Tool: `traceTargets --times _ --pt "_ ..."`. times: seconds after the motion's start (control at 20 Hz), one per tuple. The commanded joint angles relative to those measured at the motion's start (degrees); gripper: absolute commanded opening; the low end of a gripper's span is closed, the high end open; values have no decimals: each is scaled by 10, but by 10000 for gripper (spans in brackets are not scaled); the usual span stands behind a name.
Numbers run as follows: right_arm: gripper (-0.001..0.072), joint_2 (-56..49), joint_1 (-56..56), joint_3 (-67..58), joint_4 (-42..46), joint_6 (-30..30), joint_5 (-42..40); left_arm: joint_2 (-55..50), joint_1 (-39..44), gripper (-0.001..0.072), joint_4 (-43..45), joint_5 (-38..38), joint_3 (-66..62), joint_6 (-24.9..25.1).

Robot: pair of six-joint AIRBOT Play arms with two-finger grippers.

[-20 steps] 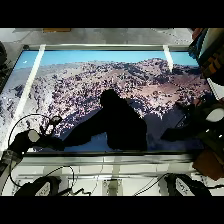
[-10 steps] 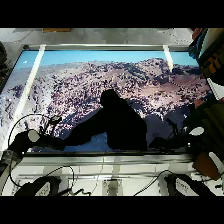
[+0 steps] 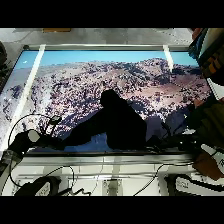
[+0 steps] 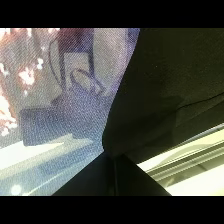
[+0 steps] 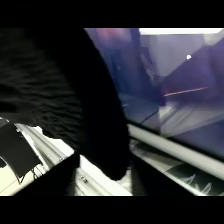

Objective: Fold the clothes and pants, and hang the long-sleeved shirts on hangers.

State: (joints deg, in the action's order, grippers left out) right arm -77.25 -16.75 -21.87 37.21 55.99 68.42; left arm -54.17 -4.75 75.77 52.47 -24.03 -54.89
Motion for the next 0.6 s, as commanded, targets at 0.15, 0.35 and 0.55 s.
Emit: traceTargets --times 0.15,0.35,0.55 --pt "161 -10 0 -1 -90 -83 -11 0 0 15 -1 -1 0 0" --pt "26 -9 0 -7 -249 -181 10 0 0 14 -40 -46 -3 0" --pt "24 10 0 -68 -236 -186 41 1 0 14 -45 -65 -40 -14"
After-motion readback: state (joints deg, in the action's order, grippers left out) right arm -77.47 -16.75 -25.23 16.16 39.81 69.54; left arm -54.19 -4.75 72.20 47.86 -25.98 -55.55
